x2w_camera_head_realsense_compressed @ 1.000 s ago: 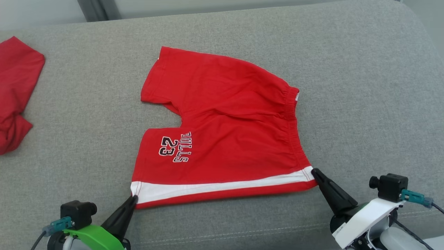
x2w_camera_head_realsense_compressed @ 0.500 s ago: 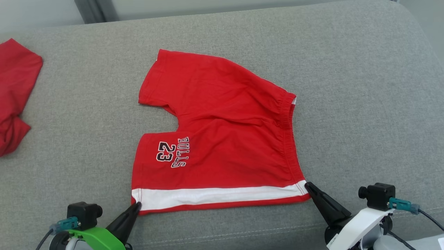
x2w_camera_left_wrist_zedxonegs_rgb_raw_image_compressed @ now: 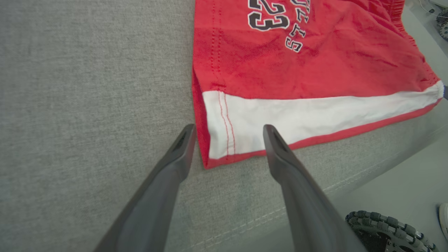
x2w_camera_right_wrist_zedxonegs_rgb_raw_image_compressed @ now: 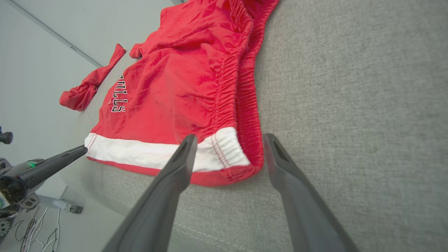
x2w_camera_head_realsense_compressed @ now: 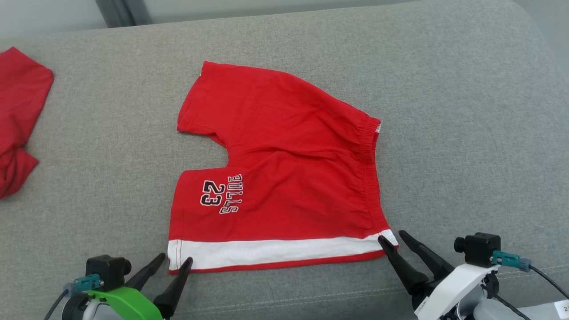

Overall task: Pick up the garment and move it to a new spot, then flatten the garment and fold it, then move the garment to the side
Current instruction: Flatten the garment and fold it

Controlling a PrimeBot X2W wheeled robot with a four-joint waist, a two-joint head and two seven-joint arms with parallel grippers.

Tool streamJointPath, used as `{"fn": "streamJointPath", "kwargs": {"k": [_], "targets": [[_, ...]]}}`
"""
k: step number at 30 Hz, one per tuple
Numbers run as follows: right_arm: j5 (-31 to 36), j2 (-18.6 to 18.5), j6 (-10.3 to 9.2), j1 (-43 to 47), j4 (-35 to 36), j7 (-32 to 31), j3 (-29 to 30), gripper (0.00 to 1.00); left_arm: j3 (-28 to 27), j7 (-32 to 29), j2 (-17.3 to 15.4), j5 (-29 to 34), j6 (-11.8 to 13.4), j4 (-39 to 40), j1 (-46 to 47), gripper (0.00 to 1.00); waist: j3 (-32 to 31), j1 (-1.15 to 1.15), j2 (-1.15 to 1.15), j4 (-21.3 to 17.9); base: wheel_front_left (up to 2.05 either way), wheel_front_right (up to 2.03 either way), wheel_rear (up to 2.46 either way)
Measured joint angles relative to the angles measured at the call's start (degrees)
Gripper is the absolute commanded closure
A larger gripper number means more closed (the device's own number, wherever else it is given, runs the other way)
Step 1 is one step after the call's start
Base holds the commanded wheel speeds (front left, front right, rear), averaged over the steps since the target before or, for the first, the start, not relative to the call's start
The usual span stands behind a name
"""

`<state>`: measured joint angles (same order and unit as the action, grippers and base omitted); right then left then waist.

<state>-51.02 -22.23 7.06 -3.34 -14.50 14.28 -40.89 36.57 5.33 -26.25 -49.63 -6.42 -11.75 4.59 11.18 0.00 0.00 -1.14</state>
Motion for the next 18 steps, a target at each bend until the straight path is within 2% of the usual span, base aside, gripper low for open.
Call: {"fn": "streamJointPath", "kwargs": {"k": [9,14,18], "targets": [[-0.09,0.86,0.00,-0.12,-0.20,0.00,1.98,0.00,-1.88,0.27,-0.10,-0.05,1.44,1.99,0.13,0.00,-0.04,0.00,0.00,0.34,0.00,0.00,0.00],[-4.34,2.04,0.00,0.43,-2.19,0.00,1.23,0.00,-2.91,0.33,0.36,-2.10,2.24,2.03,0.04,0.00,-0.14,0.00,0.00,0.49,0.00,0.00,0.00],[-6.09,2.38,0.00,0.43,-2.29,0.00,0.52,0.00,-3.32,0.25,2.20,-4.28,2.48,1.81,-0.23,0.00,-0.18,0.00,0.00,0.57,0.00,0.00,0.00]]}}
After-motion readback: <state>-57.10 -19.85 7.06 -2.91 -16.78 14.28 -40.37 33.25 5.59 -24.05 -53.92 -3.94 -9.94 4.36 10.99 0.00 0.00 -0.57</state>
